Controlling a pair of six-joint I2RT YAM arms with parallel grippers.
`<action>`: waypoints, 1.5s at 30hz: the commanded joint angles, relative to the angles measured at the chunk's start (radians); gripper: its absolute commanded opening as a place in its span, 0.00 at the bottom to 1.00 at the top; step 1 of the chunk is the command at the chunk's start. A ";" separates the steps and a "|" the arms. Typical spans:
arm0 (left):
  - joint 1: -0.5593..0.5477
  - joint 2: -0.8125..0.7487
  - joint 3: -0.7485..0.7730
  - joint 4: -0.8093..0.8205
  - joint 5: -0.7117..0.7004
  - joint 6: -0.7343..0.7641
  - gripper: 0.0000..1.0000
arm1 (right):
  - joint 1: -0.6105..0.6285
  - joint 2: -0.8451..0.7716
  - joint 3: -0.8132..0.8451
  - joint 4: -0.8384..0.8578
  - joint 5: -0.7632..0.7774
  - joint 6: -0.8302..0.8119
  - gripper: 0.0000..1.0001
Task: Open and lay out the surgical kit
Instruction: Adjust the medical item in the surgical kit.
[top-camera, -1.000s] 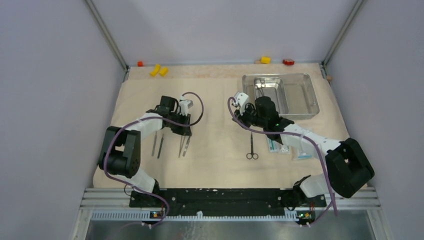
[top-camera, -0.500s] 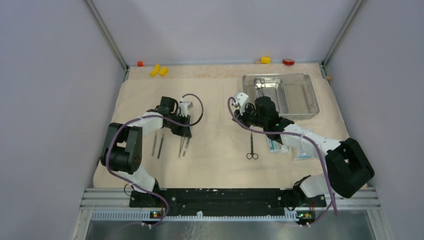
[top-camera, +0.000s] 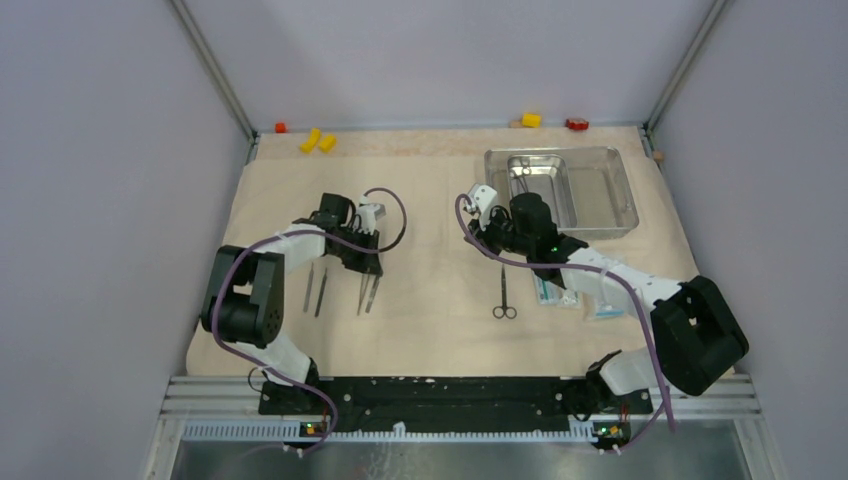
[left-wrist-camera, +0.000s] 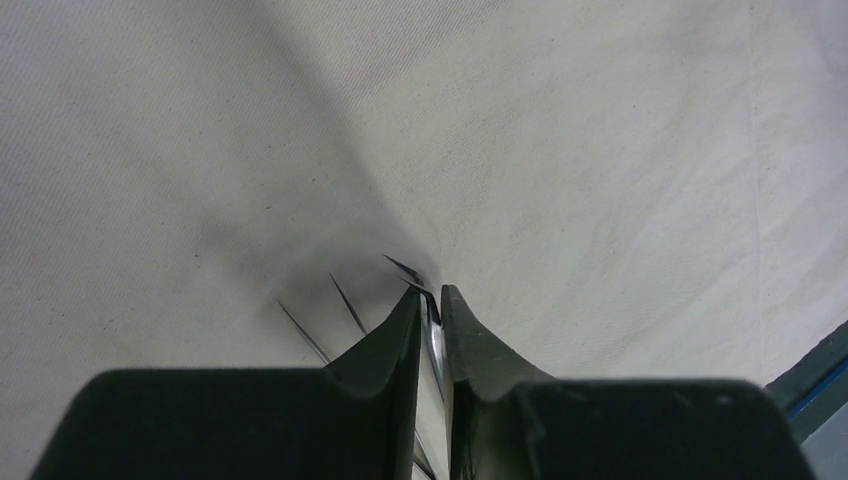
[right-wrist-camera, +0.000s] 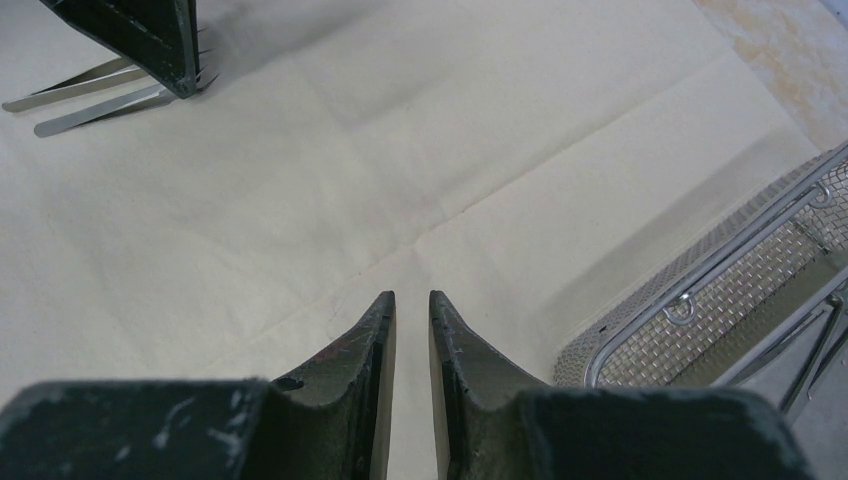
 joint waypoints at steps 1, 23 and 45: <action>0.008 -0.014 0.022 -0.001 0.020 0.010 0.17 | -0.008 0.004 0.001 0.044 -0.011 -0.017 0.18; 0.019 -0.036 0.003 0.030 0.084 -0.012 0.04 | -0.008 0.014 0.002 0.045 -0.012 -0.018 0.18; 0.023 -0.123 -0.123 0.208 0.021 -0.260 0.00 | -0.009 0.031 0.006 0.044 -0.002 -0.020 0.18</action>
